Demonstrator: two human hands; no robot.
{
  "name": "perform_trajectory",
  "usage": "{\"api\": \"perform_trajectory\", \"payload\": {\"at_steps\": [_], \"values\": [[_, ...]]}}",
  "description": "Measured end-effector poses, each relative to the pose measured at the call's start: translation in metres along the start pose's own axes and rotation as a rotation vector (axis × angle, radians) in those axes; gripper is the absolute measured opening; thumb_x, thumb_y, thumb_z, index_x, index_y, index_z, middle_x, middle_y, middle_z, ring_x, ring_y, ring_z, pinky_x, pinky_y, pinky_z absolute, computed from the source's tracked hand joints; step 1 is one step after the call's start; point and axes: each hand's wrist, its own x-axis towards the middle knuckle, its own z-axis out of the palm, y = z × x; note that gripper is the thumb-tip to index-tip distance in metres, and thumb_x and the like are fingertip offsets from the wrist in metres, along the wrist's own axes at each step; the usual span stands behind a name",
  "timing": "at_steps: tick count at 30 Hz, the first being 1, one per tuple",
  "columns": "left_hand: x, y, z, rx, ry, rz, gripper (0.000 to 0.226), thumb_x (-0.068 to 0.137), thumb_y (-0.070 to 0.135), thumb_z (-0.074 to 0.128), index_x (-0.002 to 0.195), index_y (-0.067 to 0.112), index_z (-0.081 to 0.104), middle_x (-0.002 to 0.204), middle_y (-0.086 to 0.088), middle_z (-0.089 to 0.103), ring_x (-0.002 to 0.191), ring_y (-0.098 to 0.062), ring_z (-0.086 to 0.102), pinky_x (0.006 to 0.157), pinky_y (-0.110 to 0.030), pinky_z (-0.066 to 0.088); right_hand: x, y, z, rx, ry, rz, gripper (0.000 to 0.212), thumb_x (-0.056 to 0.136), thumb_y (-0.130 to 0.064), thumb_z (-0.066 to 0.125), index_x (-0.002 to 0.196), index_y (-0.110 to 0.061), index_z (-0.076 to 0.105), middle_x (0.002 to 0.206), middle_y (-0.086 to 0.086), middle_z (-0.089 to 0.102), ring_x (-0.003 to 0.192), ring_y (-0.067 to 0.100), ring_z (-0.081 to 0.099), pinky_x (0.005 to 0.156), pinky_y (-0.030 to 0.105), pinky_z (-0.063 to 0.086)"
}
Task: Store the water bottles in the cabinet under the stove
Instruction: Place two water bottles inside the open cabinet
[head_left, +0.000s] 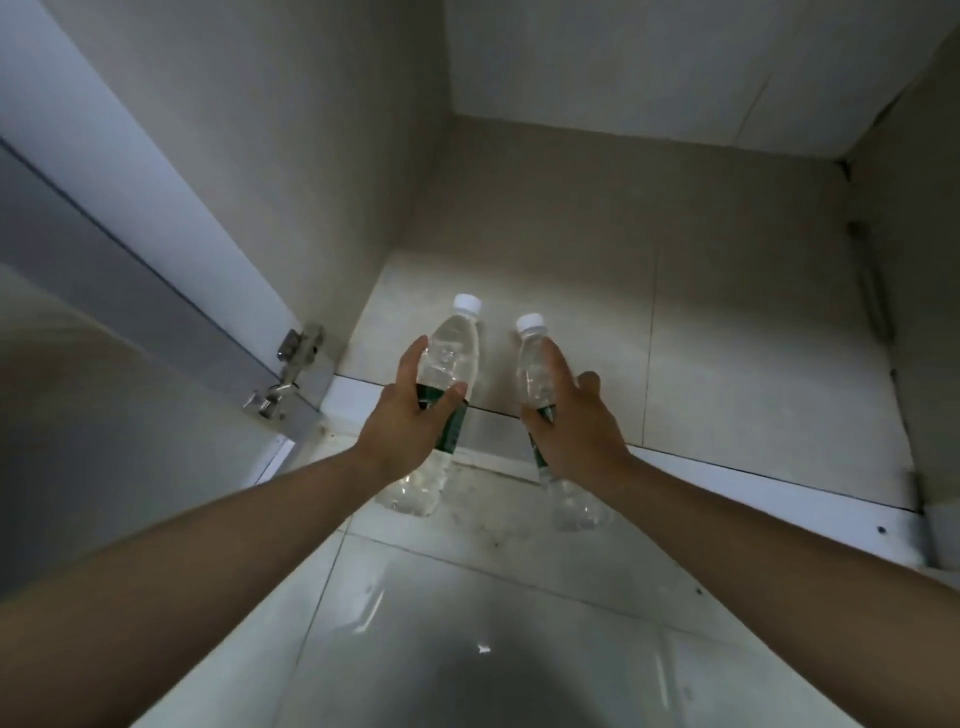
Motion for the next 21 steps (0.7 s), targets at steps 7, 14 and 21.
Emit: {"api": "perform_trajectory", "payload": {"at_steps": [7, 14, 21], "values": [[0.039, 0.023, -0.015, 0.007, 0.155, 0.151, 0.071, 0.088, 0.045, 0.054, 0.143, 0.045, 0.009, 0.122, 0.013, 0.055, 0.103, -0.011, 0.056, 0.084, -0.031, 0.047, 0.018, 0.011, 0.007, -0.050, 0.036, -0.019, 0.071, 0.089, -0.040, 0.052, 0.140, -0.047, 0.002, 0.101, 0.008, 0.039, 0.066, 0.024, 0.053, 0.061, 0.030, 0.046], [0.093, 0.025, -0.032, -0.272, 0.293, 0.184, 0.091, 0.084, 0.022, 0.067, 0.147, 0.034, 0.003, 0.129, 0.012, 0.050, 0.113, -0.005, 0.053, 0.102, -0.041, 0.042, 0.022, 0.011, 0.016, -0.202, 0.109, -0.042, 0.071, 0.088, -0.044, 0.049, 0.142, -0.042, 0.003, 0.111, 0.011, 0.044, 0.098, 0.027, 0.046, 0.075, 0.034, 0.046], [0.090, 0.007, -0.037, -0.315, 0.278, 0.288, 0.088, 0.085, 0.017, 0.065, 0.147, 0.032, 0.004, 0.144, 0.006, 0.039, 0.125, -0.002, 0.044, 0.107, -0.041, 0.038, 0.024, 0.014, 0.015, -0.170, 0.108, -0.058, 0.068, 0.087, -0.043, 0.049, 0.140, -0.043, 0.007, 0.108, 0.009, 0.045, 0.097, 0.023, 0.044, 0.072, 0.031, 0.045]]}}
